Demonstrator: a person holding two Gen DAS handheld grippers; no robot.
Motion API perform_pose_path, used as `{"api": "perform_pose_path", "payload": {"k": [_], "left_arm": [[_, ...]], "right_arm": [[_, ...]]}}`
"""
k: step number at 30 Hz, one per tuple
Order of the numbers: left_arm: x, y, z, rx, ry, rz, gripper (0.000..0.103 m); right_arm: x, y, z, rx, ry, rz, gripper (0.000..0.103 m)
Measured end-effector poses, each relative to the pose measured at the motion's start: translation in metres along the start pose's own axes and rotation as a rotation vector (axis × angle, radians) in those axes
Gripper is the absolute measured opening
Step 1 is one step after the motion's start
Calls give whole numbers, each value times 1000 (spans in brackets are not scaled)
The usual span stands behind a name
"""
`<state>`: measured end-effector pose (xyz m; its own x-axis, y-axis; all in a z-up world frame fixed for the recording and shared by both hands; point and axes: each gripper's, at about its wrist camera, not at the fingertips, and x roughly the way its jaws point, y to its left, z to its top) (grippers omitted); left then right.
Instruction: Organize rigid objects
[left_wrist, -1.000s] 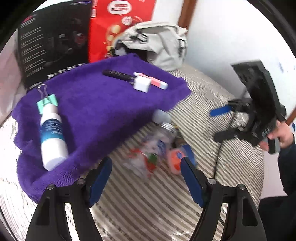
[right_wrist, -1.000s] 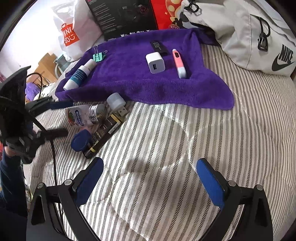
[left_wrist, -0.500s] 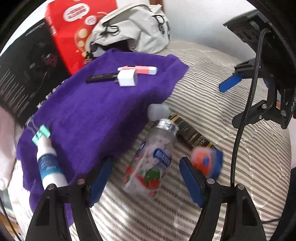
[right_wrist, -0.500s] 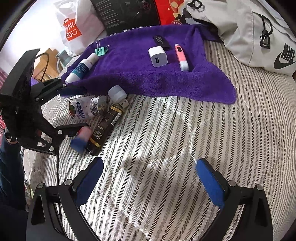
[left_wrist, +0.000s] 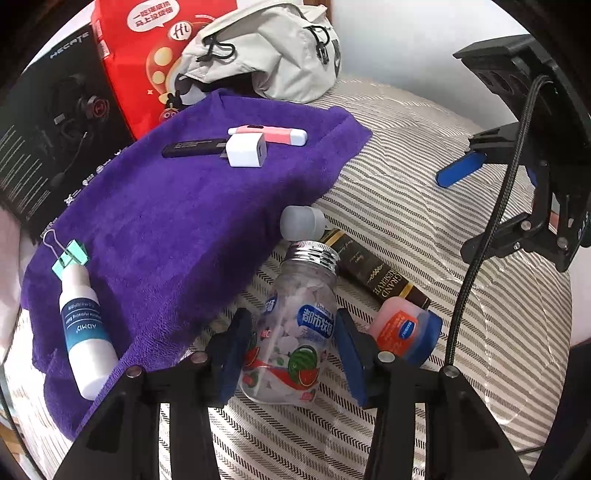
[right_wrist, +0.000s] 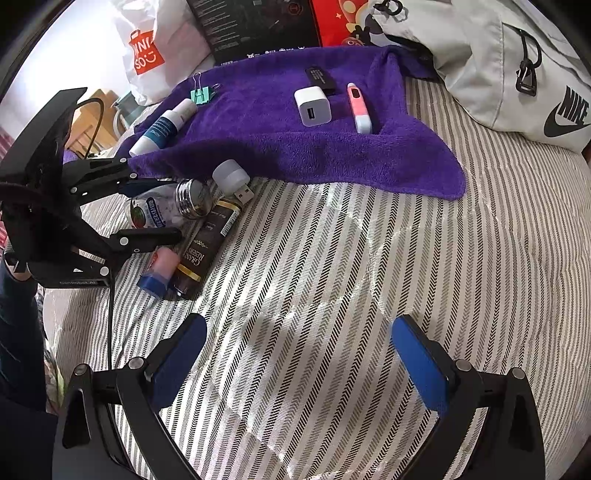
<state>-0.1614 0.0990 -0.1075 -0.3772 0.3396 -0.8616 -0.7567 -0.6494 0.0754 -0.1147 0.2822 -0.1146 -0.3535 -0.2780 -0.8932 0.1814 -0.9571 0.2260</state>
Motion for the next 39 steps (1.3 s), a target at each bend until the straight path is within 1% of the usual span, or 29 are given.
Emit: {"api": "perform_pose_path", "payload": {"k": [11, 16, 19, 22, 25, 29, 31, 34, 36, 38, 39], "left_arm": [[-1, -6, -2, 1, -4, 35, 44], [-1, -3, -5, -59, -22, 37, 44], [-2, -5, -6, -86, -29, 55, 44], [-5, -3, -10, -155, -34, 77, 43], [-13, 5, -20, -247, -51, 130, 41], [-26, 18, -41, -350, -71, 128, 40], [-31, 24, -52, -392, -66, 138, 40], [-39, 28, -67, -441, -61, 154, 40], [-45, 29, -75, -467, -63, 184, 40], [-49, 31, -82, -488, -60, 176, 40], [-49, 32, -85, -497, -55, 192, 40]], "right_arm": [[1, 3, 0, -22, 11, -12, 101], [2, 5, -1, -33, 16, -23, 102], [3, 6, -1, -35, 19, -33, 102], [3, 6, -1, -29, 20, -31, 102], [2, 7, -1, -20, 17, -25, 102], [-1, 11, -1, -5, -2, -10, 102], [-3, 17, 2, -3, -20, -1, 102], [-5, 28, 9, -6, -42, 0, 102], [-5, 36, 11, -15, -45, 2, 102], [-2, 44, 15, -19, -53, -3, 102], [-2, 47, 17, -19, -52, -1, 102]]}}
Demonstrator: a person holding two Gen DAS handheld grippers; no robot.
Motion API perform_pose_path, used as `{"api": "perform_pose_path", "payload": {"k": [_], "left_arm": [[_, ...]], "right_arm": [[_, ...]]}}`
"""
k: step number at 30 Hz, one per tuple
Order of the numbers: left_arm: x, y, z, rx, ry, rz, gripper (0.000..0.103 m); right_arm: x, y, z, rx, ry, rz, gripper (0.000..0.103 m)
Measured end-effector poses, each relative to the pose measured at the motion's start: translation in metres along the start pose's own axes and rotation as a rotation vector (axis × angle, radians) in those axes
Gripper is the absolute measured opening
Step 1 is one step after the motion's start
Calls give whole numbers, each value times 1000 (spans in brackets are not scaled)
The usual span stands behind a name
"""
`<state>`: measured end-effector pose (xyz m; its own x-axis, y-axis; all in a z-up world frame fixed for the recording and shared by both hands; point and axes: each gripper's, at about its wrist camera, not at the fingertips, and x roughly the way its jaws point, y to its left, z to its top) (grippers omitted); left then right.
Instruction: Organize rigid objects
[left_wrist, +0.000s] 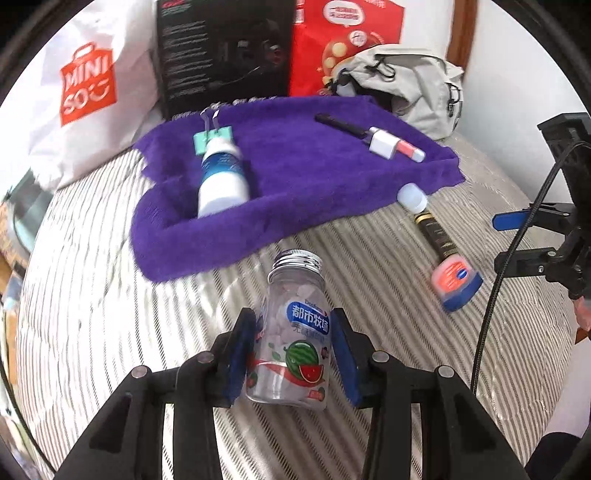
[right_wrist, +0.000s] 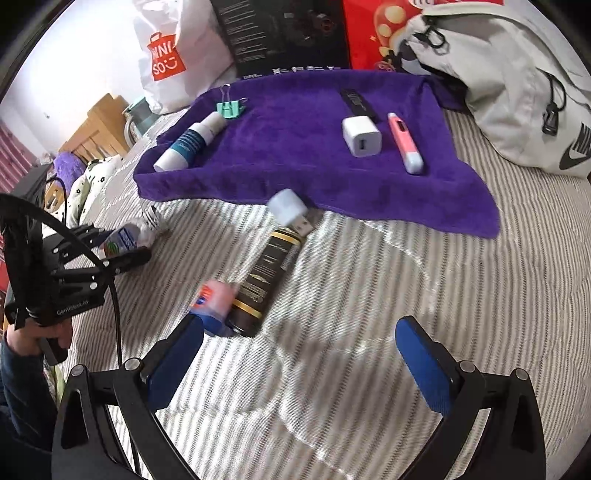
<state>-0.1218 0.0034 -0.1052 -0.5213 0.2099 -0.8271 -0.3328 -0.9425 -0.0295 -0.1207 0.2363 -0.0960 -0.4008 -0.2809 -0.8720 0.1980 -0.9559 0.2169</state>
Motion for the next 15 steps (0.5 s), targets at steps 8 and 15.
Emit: {"api": "perform_pose_path", "payload": {"k": [8, 15], "left_arm": [[0, -9, -6, 32, -6, 72, 41], [-4, -4, -10, -8, -15, 64, 40]], "right_arm": [[5, 30, -1, -29, -28, -28, 102], [12, 45, -2, -77, -75, -91, 102]]}}
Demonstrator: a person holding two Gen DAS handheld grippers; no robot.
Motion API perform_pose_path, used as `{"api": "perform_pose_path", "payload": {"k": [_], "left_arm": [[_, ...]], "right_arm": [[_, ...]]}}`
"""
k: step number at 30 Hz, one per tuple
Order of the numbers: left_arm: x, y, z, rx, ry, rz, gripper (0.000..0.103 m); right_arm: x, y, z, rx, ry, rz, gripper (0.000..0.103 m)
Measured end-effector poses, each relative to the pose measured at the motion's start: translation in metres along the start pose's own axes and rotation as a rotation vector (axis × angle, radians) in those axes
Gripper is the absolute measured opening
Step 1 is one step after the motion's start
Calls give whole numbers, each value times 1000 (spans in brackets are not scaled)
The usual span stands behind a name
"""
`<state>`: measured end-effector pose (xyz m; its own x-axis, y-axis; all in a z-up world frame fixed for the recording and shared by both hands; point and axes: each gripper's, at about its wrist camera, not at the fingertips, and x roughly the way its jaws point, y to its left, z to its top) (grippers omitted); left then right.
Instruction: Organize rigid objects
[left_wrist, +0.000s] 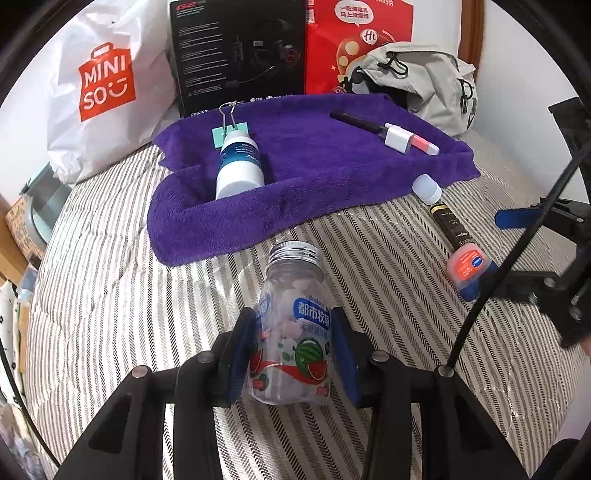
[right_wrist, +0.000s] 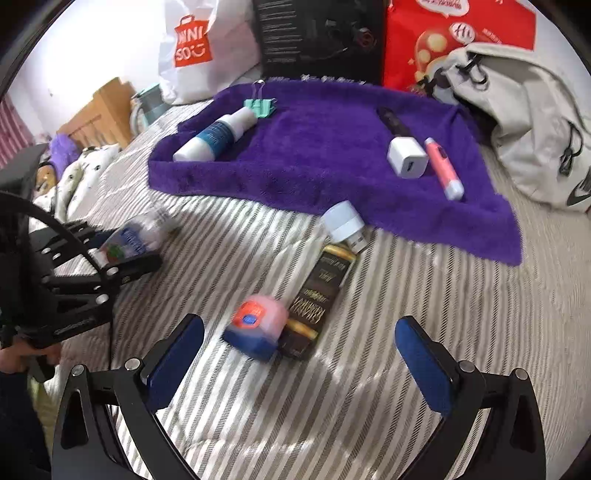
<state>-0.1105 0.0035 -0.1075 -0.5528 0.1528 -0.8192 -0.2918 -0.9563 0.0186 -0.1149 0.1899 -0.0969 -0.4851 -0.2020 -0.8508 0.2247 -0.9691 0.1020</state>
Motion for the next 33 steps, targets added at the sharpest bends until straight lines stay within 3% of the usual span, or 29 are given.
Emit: {"api": "perform_pose_path", "payload": {"k": [3, 7, 9, 13, 19, 22, 25, 27, 29, 33], "left_arm": [[-1, 0, -1, 2, 3, -3, 40], [-2, 0, -2, -5, -4, -1, 40], [-2, 0, -2, -5, -6, -2, 40], [-1, 0, -2, -5, -4, -2, 40], [-1, 0, -1, 0, 0, -3, 40], [-1, 0, -1, -2, -4, -1, 40], [-2, 0, -1, -3, -3, -2, 40], [-1, 0, -1, -5, 0, -2, 40], [-1, 0, 0, -8, 4, -2, 40], [-1, 0, 0, -13, 6, 2, 40]], "right_arm": [[-7, -12, 4, 71, -36, 78, 102], [5, -25, 17, 135, -24, -42, 102], [16, -28, 18, 147, -3, -59, 100], [35, -18, 17, 85, 4, -142, 96], [26, -27, 7, 24, -3, -211, 95], [24, -35, 2, 13, -13, -181, 92], [21, -29, 1, -19, -49, -128, 68], [19, -20, 1, -46, -67, -104, 40], [18, -10, 1, -91, -68, -87, 25], [19, -9, 3, -104, -47, -71, 23]]}}
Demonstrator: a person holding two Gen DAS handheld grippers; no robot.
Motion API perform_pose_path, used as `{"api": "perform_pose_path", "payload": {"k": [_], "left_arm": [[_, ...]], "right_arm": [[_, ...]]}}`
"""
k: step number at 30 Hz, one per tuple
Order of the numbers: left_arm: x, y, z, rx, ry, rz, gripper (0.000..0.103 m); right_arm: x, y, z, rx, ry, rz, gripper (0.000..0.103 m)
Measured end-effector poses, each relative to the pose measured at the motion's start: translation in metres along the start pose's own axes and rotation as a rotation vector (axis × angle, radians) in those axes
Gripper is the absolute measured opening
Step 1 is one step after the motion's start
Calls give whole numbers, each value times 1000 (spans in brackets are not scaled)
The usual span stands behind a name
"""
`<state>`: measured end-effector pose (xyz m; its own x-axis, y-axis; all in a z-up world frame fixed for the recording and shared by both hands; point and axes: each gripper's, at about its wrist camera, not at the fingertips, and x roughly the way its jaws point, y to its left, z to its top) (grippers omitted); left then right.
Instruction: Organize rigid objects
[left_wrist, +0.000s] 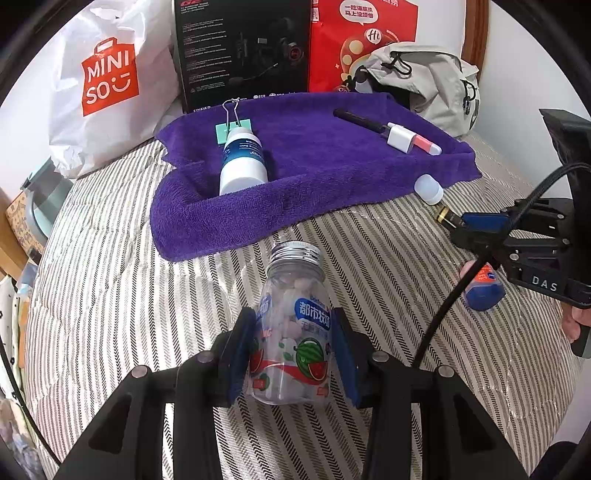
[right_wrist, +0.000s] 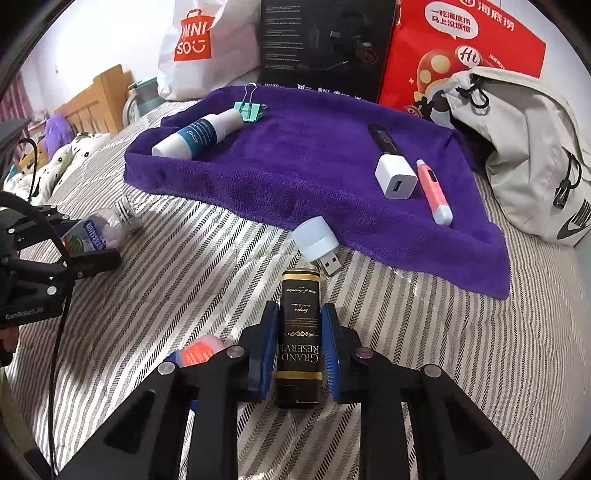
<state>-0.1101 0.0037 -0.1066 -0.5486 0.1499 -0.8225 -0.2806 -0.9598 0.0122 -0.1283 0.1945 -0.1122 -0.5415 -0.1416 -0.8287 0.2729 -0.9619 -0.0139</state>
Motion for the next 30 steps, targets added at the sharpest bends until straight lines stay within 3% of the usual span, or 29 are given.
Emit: {"api": "perform_pose_path", "payload": {"k": [14, 30], "left_arm": [[-2, -2, 2, -39, -6, -10, 39], [-21, -2, 33, -20, -31, -17, 39]], "right_arm": [[-18, -17, -10, 18, 19, 20, 23], [-32, -29, 0, 30, -8, 33, 23]]}}
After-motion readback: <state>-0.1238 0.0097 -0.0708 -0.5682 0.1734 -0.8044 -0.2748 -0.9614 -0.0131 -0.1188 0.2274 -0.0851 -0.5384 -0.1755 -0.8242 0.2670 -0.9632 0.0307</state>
